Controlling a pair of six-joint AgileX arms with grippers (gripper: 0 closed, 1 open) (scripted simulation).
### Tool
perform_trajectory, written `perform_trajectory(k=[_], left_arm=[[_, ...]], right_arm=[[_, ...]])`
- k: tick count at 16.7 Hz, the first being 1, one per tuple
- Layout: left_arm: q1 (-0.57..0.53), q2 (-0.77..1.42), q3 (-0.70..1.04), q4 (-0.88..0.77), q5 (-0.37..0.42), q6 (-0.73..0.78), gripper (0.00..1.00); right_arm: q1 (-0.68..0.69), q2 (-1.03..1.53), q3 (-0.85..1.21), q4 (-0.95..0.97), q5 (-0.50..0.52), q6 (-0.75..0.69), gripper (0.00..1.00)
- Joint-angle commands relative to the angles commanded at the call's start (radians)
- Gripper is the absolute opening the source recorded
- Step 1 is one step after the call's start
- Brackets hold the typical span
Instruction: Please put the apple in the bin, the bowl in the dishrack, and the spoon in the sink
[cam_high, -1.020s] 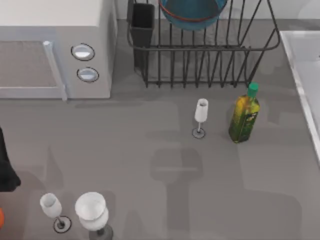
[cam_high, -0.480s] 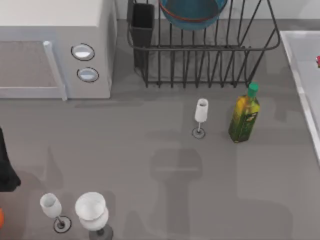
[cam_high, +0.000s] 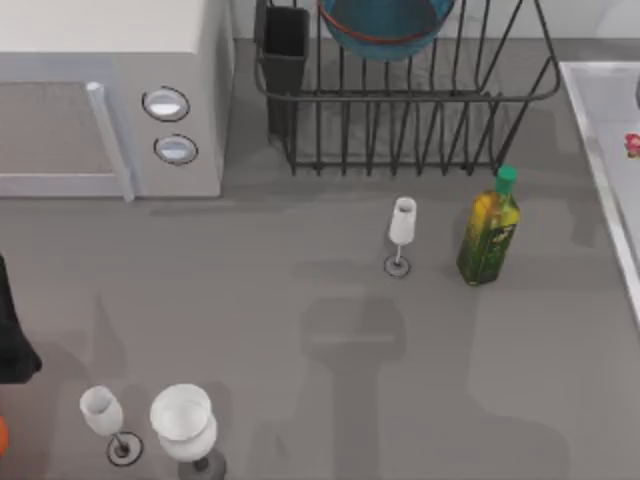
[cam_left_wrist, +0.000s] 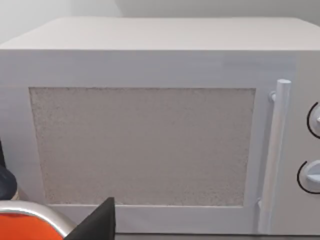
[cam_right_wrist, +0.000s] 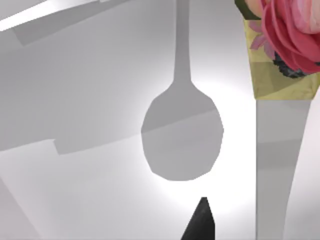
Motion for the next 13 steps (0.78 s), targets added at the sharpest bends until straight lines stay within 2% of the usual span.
perform_trajectory(k=[2,13], left_arm=[[0.0,0.0,0.0,0.0,0.0,0.0,1.0],[0.0,0.0,0.0,0.0,0.0,0.0,1.0]], right_arm=[[0.0,0.0,0.0,0.0,0.0,0.0,0.0],[0.0,0.0,0.0,0.0,0.0,0.0,0.83]])
